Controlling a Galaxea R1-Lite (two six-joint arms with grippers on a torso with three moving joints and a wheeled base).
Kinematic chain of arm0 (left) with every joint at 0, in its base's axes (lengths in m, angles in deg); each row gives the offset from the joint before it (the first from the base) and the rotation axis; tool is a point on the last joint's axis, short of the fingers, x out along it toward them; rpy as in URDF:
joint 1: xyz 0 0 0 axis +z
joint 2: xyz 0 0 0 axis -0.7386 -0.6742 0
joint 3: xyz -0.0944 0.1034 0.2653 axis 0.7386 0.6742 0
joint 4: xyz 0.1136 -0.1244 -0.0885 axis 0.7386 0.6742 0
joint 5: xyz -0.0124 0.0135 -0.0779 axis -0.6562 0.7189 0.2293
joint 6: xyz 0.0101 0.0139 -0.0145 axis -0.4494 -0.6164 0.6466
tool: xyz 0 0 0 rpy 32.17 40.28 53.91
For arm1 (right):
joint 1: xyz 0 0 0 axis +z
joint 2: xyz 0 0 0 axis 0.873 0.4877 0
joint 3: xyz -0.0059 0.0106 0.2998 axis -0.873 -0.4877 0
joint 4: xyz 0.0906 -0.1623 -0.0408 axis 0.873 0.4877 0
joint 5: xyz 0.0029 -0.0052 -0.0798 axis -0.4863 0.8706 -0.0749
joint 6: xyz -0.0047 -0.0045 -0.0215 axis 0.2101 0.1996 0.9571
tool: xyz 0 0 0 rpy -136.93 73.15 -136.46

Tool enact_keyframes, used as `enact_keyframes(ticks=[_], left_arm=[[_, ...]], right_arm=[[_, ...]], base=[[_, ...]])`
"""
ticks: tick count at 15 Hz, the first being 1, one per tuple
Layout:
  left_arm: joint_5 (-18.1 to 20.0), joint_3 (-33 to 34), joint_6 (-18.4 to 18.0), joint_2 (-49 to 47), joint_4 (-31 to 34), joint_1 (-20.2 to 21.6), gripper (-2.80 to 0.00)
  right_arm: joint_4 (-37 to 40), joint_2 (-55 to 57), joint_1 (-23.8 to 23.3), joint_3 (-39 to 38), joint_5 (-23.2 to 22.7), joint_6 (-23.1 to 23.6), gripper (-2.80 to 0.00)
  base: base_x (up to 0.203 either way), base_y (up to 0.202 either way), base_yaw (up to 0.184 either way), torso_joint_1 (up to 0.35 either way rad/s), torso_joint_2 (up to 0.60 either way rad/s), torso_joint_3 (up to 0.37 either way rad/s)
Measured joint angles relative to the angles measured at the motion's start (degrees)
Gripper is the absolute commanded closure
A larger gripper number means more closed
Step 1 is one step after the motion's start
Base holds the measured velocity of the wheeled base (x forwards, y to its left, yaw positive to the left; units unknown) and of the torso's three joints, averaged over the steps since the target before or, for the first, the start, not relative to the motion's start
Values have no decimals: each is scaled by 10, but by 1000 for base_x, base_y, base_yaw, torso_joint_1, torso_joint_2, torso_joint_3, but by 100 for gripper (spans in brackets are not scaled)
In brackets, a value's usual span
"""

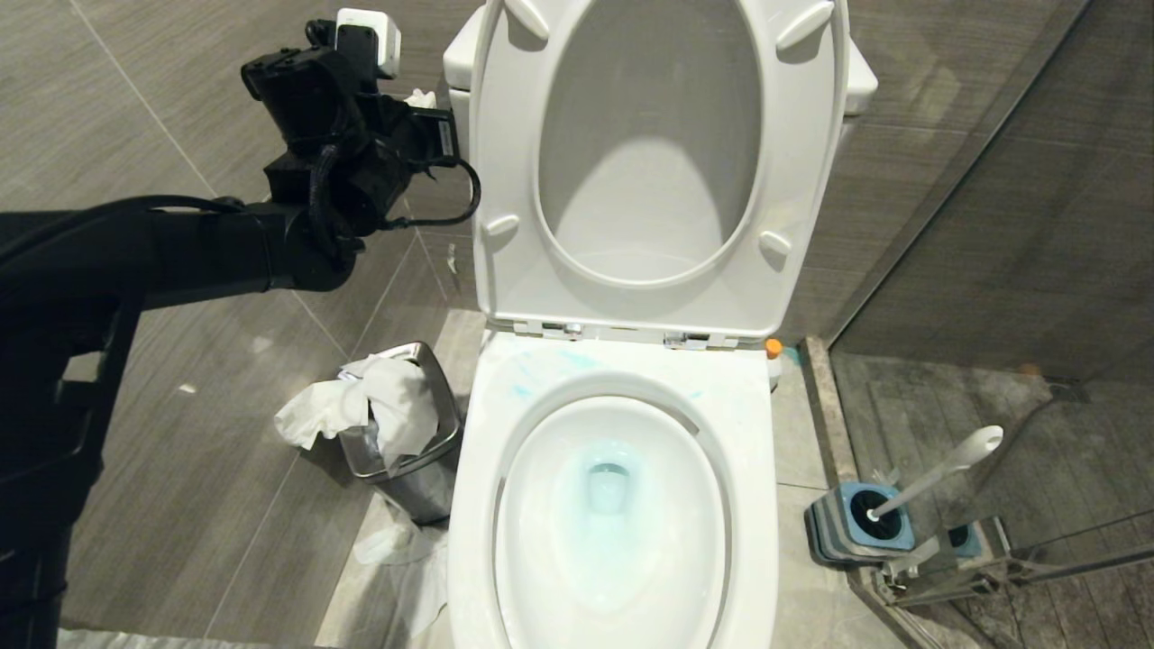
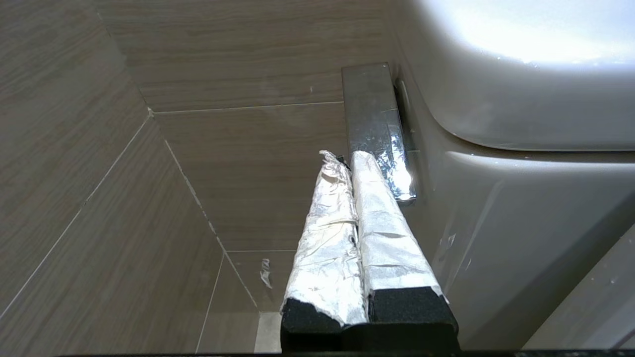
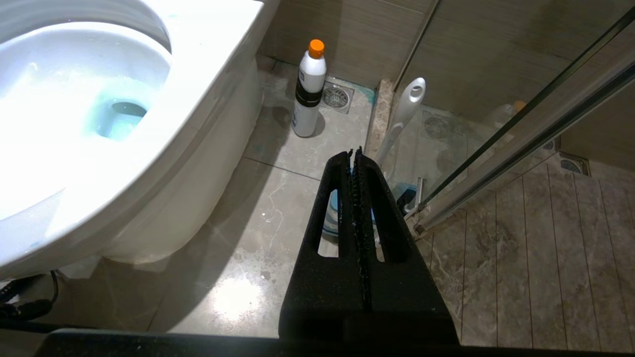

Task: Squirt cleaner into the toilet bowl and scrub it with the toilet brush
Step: Flush the toilet

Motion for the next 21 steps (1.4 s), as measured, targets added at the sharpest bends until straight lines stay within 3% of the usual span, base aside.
enact_keyframes(ticks=[21], left_arm=[[12,1,-1,-41,1,-10,0]], right_arm=[[0,0,0,0,0,0,0]], base=[[0,0,0,0,0,0]])
